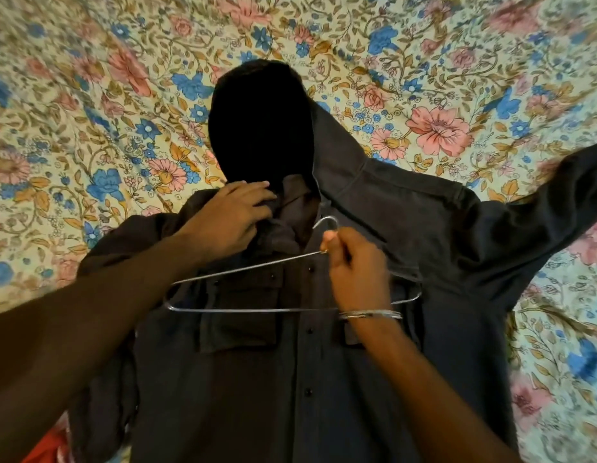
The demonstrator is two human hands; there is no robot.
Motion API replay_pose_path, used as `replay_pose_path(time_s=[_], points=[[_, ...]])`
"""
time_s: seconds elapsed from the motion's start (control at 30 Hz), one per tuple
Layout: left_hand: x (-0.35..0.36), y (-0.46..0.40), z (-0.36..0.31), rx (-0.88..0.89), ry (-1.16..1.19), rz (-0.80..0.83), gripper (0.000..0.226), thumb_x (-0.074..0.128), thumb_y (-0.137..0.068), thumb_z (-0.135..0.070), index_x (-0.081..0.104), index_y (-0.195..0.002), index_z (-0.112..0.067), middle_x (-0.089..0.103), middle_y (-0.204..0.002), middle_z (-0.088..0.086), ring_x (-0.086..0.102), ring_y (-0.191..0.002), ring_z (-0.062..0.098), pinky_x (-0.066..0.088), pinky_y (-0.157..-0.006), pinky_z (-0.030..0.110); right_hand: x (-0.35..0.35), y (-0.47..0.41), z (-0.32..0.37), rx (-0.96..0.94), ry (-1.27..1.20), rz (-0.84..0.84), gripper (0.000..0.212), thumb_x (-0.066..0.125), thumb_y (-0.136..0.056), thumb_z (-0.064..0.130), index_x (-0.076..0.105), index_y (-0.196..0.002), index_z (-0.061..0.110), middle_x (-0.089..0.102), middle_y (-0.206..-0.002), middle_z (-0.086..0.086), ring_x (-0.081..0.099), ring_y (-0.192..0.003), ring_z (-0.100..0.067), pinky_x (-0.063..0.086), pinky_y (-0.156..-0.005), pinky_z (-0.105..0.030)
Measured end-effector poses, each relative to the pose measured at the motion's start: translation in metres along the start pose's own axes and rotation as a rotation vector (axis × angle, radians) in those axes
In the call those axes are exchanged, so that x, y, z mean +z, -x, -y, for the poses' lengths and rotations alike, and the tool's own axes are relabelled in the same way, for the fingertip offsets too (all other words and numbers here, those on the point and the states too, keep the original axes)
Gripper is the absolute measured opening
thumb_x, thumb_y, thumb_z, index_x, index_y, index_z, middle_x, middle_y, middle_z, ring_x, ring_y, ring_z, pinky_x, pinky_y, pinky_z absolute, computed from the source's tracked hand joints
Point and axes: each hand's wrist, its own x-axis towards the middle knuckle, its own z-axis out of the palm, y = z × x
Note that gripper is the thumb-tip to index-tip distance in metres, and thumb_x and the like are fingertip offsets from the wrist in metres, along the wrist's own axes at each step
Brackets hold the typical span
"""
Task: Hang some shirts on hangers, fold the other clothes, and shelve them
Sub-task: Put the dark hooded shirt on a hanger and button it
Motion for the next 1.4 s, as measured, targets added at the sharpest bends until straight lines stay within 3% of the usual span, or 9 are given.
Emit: replay_pose_path(time_s=[0.2,0.33,0.67,0.8,0.93,1.07,1.23,1.33,1.4], points=[[-0.007,0.039,-0.043,-0.643,0.502,-0.452,0.038,0.055,-0.094,-0.008,0.060,-0.131,-0.016,0.047,-0.133,0.011,0.051,-0.123,0.027,0.045,-0.101,0.044,-0.039,-0.041,-0.013,0.091,0.125,-0.352,0.032,0.050,-0.103,0.032,0.065,-0.085,0.010,0.069,-0.079,-0.010,0.063,-0.073,-0.030,0.044,-0.063,-0.036],[-0.006,0.016,-0.078,-1.070,0.799,-0.198,0.053,0.059,-0.097,-0.052,0.051,-0.132,-0.014,0.067,-0.120,0.009,0.063,-0.112,0.034,0.052,-0.089,0.041,-0.058,-0.065,-0.034,0.207,0.306,-0.359,0.034,0.047,-0.105,0.033,0.064,-0.090,0.007,0.068,-0.092,-0.021,0.063,-0.089,-0.040,0.035,-0.068,-0.033],[-0.020,0.013,-0.100,-0.774,0.543,-0.600,0.029,0.074,-0.090,-0.019,0.067,-0.118,-0.012,0.062,-0.105,-0.001,0.058,-0.097,0.010,0.043,-0.082,0.018,0.003,-0.084,0.022,0.080,0.278,0.097,0.028,0.053,-0.101,0.032,0.072,-0.099,0.012,0.072,-0.099,-0.018,0.066,-0.099,-0.040,0.049,-0.076,-0.039],[-0.020,0.027,-0.097,-0.761,0.486,-0.548,0.053,0.077,-0.086,-0.019,0.055,-0.133,-0.012,0.059,-0.121,0.006,0.059,-0.113,0.024,0.052,-0.094,0.042,0.068,-0.081,0.068,-0.028,0.287,0.278,0.021,0.054,-0.098,0.024,0.070,-0.100,0.010,0.071,-0.100,-0.016,0.066,-0.096,-0.039,0.052,-0.077,-0.041],[-0.021,0.028,-0.088,-0.986,0.373,-0.492,0.087,0.086,-0.074,-0.019,0.033,-0.143,-0.014,0.040,-0.141,0.014,0.044,-0.130,0.033,0.045,-0.101,0.056,0.080,-0.081,0.079,-0.195,0.298,0.099,0.020,0.056,-0.096,0.018,0.066,-0.114,0.017,0.064,-0.111,-0.008,0.061,-0.104,-0.031,0.047,-0.084,-0.042],[-0.035,0.010,-0.087,-0.716,0.452,-0.568,0.059,0.068,-0.079,0.001,0.052,-0.131,-0.020,0.043,-0.135,0.002,0.042,-0.130,0.023,0.038,-0.109,0.044,0.065,-0.037,0.037,0.062,0.085,-0.322,0.030,0.059,-0.080,0.013,0.056,-0.108,0.024,0.057,-0.104,0.002,0.057,-0.097,-0.022,0.049,-0.077,-0.041],[-0.038,-0.062,-0.087,-0.342,0.372,-0.100,0.055,0.069,-0.092,-0.028,0.046,-0.142,-0.025,0.049,-0.142,-0.002,0.044,-0.134,0.023,0.040,-0.110,0.044,0.072,-0.013,-0.010,0.288,0.277,-0.029,0.052,0.068,-0.071,0.045,0.051,-0.110,0.016,0.056,-0.112,-0.006,0.053,-0.108,-0.030,0.048,-0.081,-0.044],[-0.017,-0.089,-0.088,-0.399,0.285,0.251,0.076,0.060,-0.096,-0.046,0.021,-0.158,-0.024,0.028,-0.161,0.000,0.024,-0.150,0.025,0.019,-0.121,0.059,0.075,-0.025,-0.008,0.215,0.377,0.007,0.067,0.049,-0.075,0.055,0.049,-0.126,0.011,0.055,-0.116,-0.010,0.053,-0.108,-0.033,0.047,-0.079,-0.042],[-0.007,-0.090,-0.079,-0.434,0.298,0.247,0.075,0.059,-0.092,-0.052,0.029,-0.154,-0.022,0.029,-0.155,0.001,0.028,-0.147,0.027,0.021,-0.118,0.063,0.069,-0.036,-0.010,0.258,0.347,-0.001,0.051,0.060,-0.080,0.047,0.053,-0.118,0.014,0.062,-0.111,-0.009,0.060,-0.104,-0.034,0.049,-0.076,-0.040]])
